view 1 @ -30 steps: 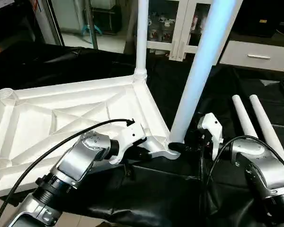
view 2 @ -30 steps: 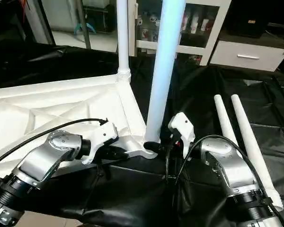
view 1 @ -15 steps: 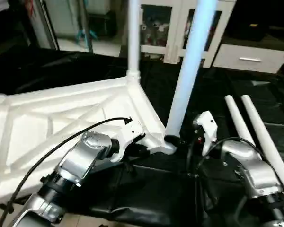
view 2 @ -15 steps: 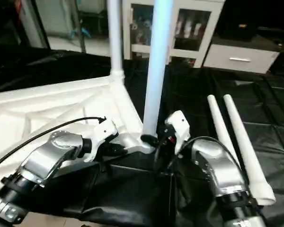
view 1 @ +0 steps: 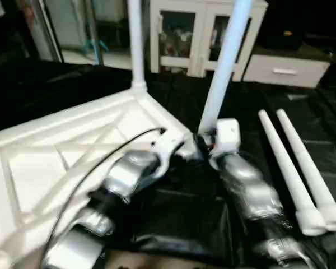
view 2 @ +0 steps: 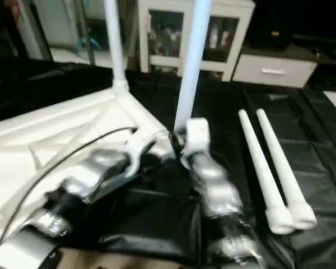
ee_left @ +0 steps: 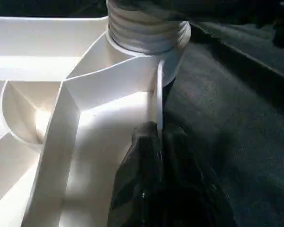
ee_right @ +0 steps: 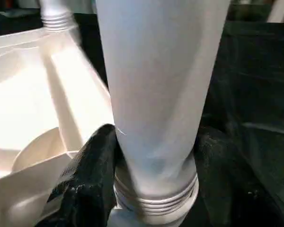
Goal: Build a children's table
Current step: Rotate leg to tighten
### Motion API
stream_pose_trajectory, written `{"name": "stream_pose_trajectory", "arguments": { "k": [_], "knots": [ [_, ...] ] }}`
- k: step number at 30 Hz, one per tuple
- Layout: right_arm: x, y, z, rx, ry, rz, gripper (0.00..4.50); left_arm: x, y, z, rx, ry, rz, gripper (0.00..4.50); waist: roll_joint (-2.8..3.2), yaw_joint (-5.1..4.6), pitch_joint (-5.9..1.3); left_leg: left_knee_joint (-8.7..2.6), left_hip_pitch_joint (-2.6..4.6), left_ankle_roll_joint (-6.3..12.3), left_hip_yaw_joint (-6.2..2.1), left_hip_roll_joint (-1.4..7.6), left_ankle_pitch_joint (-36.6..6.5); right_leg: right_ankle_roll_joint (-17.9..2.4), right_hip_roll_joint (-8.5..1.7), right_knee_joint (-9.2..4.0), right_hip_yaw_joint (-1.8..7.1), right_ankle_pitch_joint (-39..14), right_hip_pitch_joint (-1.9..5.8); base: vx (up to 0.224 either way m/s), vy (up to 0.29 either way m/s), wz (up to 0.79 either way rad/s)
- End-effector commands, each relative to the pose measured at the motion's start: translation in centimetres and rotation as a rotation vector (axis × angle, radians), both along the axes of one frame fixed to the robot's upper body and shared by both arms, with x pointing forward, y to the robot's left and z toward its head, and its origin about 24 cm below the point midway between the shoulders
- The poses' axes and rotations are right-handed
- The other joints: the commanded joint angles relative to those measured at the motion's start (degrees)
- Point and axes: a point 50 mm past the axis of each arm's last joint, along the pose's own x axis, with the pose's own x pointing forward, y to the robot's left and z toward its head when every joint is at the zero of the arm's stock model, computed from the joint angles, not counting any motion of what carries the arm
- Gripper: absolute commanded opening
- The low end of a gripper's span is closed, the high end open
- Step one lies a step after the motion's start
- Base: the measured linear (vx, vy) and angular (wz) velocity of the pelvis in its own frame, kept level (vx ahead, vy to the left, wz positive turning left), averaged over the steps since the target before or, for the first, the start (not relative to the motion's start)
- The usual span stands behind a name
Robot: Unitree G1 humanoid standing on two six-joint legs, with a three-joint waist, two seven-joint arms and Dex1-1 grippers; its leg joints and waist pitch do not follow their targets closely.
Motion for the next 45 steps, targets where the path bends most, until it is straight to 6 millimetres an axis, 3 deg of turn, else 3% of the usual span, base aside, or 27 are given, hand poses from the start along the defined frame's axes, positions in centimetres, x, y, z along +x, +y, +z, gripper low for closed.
{"name": "stream_pose_trajectory", "arguments": {
  "k": [1,3,5,6,8,9,10,11,12,13,14,15,16,17,18,19,20,21,24,25,28,31,33,37,41,44,45],
  "knots": [
    [-1.4,-0.8,-3.9,-0.015,0.189,-0.122,2.06,1.0,0.1,0.7,0.018,-0.059,0.052,0.00,1.23,-1.08,-1.94,-7.70,2.22,-5.03,-2.84,3.52,-45.2,-3.5,-2.10,-3.73,-0.01,-27.9,0.02,0.000,0.000,0.00],
    [-1.2,-0.6,-3.6,0.012,0.169,-0.128,2.06,1.0,0.0,0.7,0.014,-0.061,0.045,0.00,1.17,-1.00,-1.72,-7.49,2.85,-4.96,-2.22,3.08,-46.3,-3.2,-2.26,-4.24,-0.08,-30.7,-0.73,0.000,0.000,0.00],
    [-1.0,-0.2,-3.1,0.040,0.135,-0.109,2.06,1.0,0.0,0.7,0.014,-0.063,0.035,0.00,1.19,-1.15,-1.69,-7.12,2.98,-4.68,-2.30,2.86,-45.8,-2.4,-2.56,-4.77,-0.49,-33.6,-0.75,0.000,0.000,0.00],
    [-0.8,0.0,-2.7,0.046,0.095,-0.091,2.06,1.0,0.1,0.6,0.015,-0.062,0.028,0.00,1.63,-1.15,-1.59,-7.12,2.85,-4.45,-2.34,2.84,-45.6,-1.5,-2.57,-4.99,-0.83,-35.1,-0.55,0.000,0.000,0.00],
    [-0.7,0.1,-2.3,0.051,0.066,-0.071,2.06,1.0,0.2,0.5,0.017,-0.061,0.018,0.00,1.52,-1.05,-1.48,-7.84,2.22,-4.16,-2.20,3.24,-45.9,-1.2,-2.26,-4.32,-1.30,-34.2,0.22,0.000,0.000,0.00],
    [-0.6,0.1,-2.0,0.056,0.042,-0.070,2.06,1.0,0.2,0.4,0.019,-0.059,0.011,0.00,1.65,-0.64,-1.45,-9.21,1.03,-4.26,-2.01,3.90,-46.8,-1.5,-2.16,-2.32,-0.90,-31.9,1.37,0.000,0.000,0.00],
    [-0.5,-0.1,-1.6,0.063,0.011,-0.061,2.06,0.9,0.3,0.3,0.022,-0.058,0.002,0.00,1.85,0.13,-1.75,-9.41,1.38,-4.71,-1.43,3.83,-45.7,-2.5,-2.52,-1.80,0.54,-30.7,0.86,0.000,0.000,0.00],
    [-0.5,-0.1,-1.5,0.064,0.010,-0.061,2.41,0.9,0.3,0.3,0.022,-0.058,0.002,0.00,1.06,0.03,-1.84,-7.95,2.61,-4.45,-1.12,2.96,-43.6,-2.5,-3.03,-3.71,0.75,-33.8,-0.77,-0.001,-0.057,0.17],
    [-0.5,-0.2,-1.1,0.084,-0.012,-0.050,2.76,0.9,0.3,0.2,0.023,-0.057,-0.005,0.00,0.31,-0.21,-2.03,-3.91,4.48,-2.58,-0.96,1.05,-35.7,-1.5,-5.00,-7.25,0.11,-42.4,-2.96,0.000,0.000,0.00],
    [-0.5,-0.2,-0.7,0.099,-0.033,-0.035,2.76,0.9,0.4,0.2,0.024,-0.056,-0.009,0.00,0.37,-0.14,-1.70,-3.43,2.65,-0.23,-1.44,1.01,-28.7,0.0,-5.97,-8.07,-0.65,-46.3,-1.13,0.000,0.000,0.00],
    [-0.5,-0.3,-0.4,0.097,-0.055,-0.023,2.83,0.9,0.4,0.1,0.026,-0.057,-0.016,0.00,0.71,-0.15,-1.60,-3.77,1.99,0.13,-1.73,1.31,-27.7,0.9,-5.77,-8.10,-1.33,-46.4,-0.41,0.000,0.000,0.00],
    [-0.6,-0.4,-0.1,0.092,-0.071,-0.010,2.95,0.8,0.5,0.1,0.028,-0.057,-0.021,0.00,1.89,-0.84,-1.75,-6.34,0.13,-1.30,-3.19,3.33,-32.7,1.1,-4.47,-5.64,-2.30,-37.4,1.84,0.065,0.020,-0.18],
    [-0.7,-0.4,0.2,0.095,-0.080,0.020,3.08,0.8,0.5,0.0,0.029,-0.057,-0.023,0.00,2.40,-0.75,-1.94,-7.27,-0.19,-2.28,-3.62,4.11,-35.6,0.3,-4.14,-4.45,-1.97,-32.8,2.47,0.065,0.020,-0.18],
    [-1.0,-0.7,0.5,0.096,-0.094,0.051,3.17,0.8,0.6,0.0,0.031,-0.055,-0.033,0.00,2.25,-0.79,-2.08,-8.41,-0.08,-3.48,-3.80,4.80,-39.2,-2.3,-3.71,-2.67,-0.87,-23.8,2.45,0.059,0.038,-0.11],
    [-1.4,-1.0,0.8,0.091,-0.105,0.097,3.20,0.7,0.6,0.0,0.031,-0.053,-0.039,0.00,1.62,-0.52,-2.05,-7.73,0.82,-4.03,-3.07,3.90,-38.3,-4.5,-4.21,-3.58,-0.10,-22.8,1.04,0.000,0.000,0.00],
    [-1.4,-1.0,0.8,0.091,-0.105,0.097,3.24,0.7,0.6,0.0,0.031,-0.053,-0.039,0.00,1.62,-0.52,-2.05,-7.73,0.82,-4.03,-3.07,3.90,-38.3,-4.5,-4.21,-3.58,-0.10,-22.8,1.04,0.000,0.000,0.00],
    [-1.8,-1.4,0.9,0.086,-0.112,0.145,3.24,0.7,0.7,-0.1,0.033,-0.052,-0.049,0.00,0.82,-0.13,-1.96,-6.18,0.88,-1.93,-2.20,2.62,-32.0,-5.6,-5.26,-4.92,0.37,-29.9,0.16,0.000,0.000,0.00],
    [-2.5,-2.3,1.0,0.073,-0.111,0.203,3.24,0.6,0.8,-0.2,0.035,-0.048,-0.062,0.00,0.58,0.16,-1.95,-5.87,0.01,-0.11,-2.11,2.56,-27.4,-4.5,-5.54,-5.02,0.41,-32.6,0.91,0.000,0.000,0.00],
    [-3.7,-4.2,1.0,0.041,-0.101,0.305,3.24,0.3,0.9,-0.3,0.034,-0.039,-0.090,0.00,0.79,0.73,-2.13,-6.00,-0.25,0.85,-2.11,3.25,-23.8,-4.1,-5.42,-4.69,0.75,-31.1,1.00,0.000,0.000,0.00],
    [-3.9,-4.6,1.1,0.035,-0.098,0.326,3.24,0.3,0.9,-0.3,0.033,-0.037,-0.093,0.00,1.09,0.89,-2.24,-6.09,-0.14,0.81,-2.06,3.36,-23.5,-4.4,-5.30,-4.51,0.81,-29.6,0.96,0.000,0.000,0.00],
    [-4.6,-5.9,1.2,0.022,-0.081,0.384,3.24,0.2,0.9,-0.4,0.036,-0.034,-0.110,0.00,0.88,1.03,-2.42,-6.09,-0.62,1.46,-1.81,3.42,-21.6,-7.2,-5.03,-3.73,1.00,-23.9,1.25,0.000,0.000,0.00],
    [-6.3,-8.0,1.1,-0.024,-0.020,0.522,3.24,0.0,1.0,-0.5,0.040,-0.034,-0.138,0.00,0.51,1.63,-2.45,-5.75,-0.42,2.58,-1.36,3.43,-20.0,-7.9,-5.13,-3.69,1.42,-23.8,1.14,0.000,0.000,0.00],
    [-6.7,-8.5,1.2,-0.026,-0.010,0.530,3.24,-0.1,1.0,-0.5,0.039,-0.036,-0.147,0.00,0.03,1.96,-2.43,-5.40,-0.37,3.53,-0.88,3.19,-17.8,-8.7,-4.98,-3.54,1.89,-24.4,0.79,0.000,0.000,0.00],
    [-6.8,-9.2,1.4,-0.023,-0.018,0.505,3.24,-0.2,1.1,-0.5,0.047,-0.060,-0.190,0.00,0.04,1.88,-2.53,-5.41,-0.64,3.65,-1.15,3.25,-17.4,-7.7,-4.86,-3.40,1.69,-26.6,1.04,0.000,0.000,0.00],
    [-7.3,-8.7,1.7,-0.001,-0.025,0.537,3.24,-0.3,0.2,0.5,0.026,-0.199,-0.314,0.00,0.25,2.18,-2.71,-5.45,-0.39,3.62,-1.07,3.47,-16.5,-7.7,-4.76,-3.21,1.91,-24.6,0.87,0.000,0.000,0.00],
    [-7.4,-8.3,1.6,0.006,-0.024,0.554,3.24,0.4,-0.4,1.2,0.000,-0.263,-0.249,0.00,0.27,2.96,-2.90,-5.32,-0.11,3.58,-0.81,3.52,-15.2,-8.7,-4.79,-2.90,2.05,-22.1,0.87,0.000,0.000,0.00],
    [-7.5,-8.1,1.5,0.007,-0.024,0.557,3.26,0.7,-0.7,1.7,-0.046,-0.268,-0.211,0.28,0.07,3.08,-2.89,-5.35,-0.08,3.51,-0.67,3.56,-15.2,-9.3,-4.72,-2.65,2.15,-21.1,0.79,0.000,0.000,0.00]
  ]
}}
